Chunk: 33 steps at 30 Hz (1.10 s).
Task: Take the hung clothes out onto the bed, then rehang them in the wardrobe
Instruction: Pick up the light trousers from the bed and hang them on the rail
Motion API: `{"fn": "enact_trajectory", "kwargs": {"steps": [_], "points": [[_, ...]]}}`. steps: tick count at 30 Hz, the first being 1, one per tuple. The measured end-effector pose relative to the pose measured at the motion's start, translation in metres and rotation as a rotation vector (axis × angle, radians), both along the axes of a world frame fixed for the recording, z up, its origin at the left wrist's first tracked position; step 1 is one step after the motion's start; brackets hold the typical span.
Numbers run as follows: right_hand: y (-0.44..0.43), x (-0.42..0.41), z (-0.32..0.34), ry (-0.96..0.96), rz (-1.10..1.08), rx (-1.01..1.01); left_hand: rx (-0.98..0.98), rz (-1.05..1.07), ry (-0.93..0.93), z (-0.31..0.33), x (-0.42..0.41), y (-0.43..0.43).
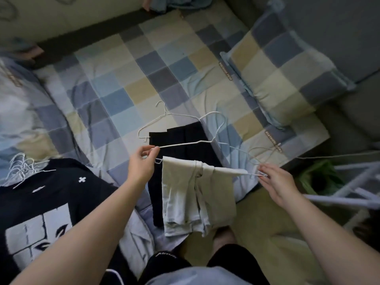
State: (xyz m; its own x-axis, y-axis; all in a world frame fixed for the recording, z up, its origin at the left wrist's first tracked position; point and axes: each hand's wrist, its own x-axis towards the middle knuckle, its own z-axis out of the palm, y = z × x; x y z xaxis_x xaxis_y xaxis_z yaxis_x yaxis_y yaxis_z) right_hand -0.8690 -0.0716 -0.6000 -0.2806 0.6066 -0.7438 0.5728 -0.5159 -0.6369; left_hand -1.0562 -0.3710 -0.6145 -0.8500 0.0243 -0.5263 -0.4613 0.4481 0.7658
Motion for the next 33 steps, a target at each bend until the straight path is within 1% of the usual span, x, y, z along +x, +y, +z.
{"fn": "enact_trajectory", "kwargs": {"steps": [5, 8, 11, 17, 22, 29, 33], "points": [[-0.023, 0.078, 0.051, 0.036, -0.116, 0.118, 0.017, -0.197, 0.113, 0.041, 0.028, 0.007], [-0.026, 0.127, 0.074, 0.057, -0.16, 0.202, 0.052, -0.305, 0.174, 0.06, 0.046, 0.024], [-0.029, 0.181, 0.093, 0.059, -0.23, 0.289, 0.082, -0.462, 0.231, 0.075, 0.068, 0.051], [-0.064, 0.314, 0.126, -0.06, -0.315, 0.474, 0.137, -0.785, 0.274, 0.1, 0.144, 0.113], [-0.108, 0.426, 0.147, -0.168, -0.36, 0.565, 0.195, -1.051, 0.296, 0.118, 0.233, 0.16], [-0.166, 0.567, 0.18, -0.198, -0.406, 0.65, 0.307, -1.337, 0.365, 0.148, 0.392, 0.191], [-0.181, 0.631, 0.207, -0.184, -0.43, 0.714, 0.356, -1.467, 0.359, 0.156, 0.486, 0.2]]}}
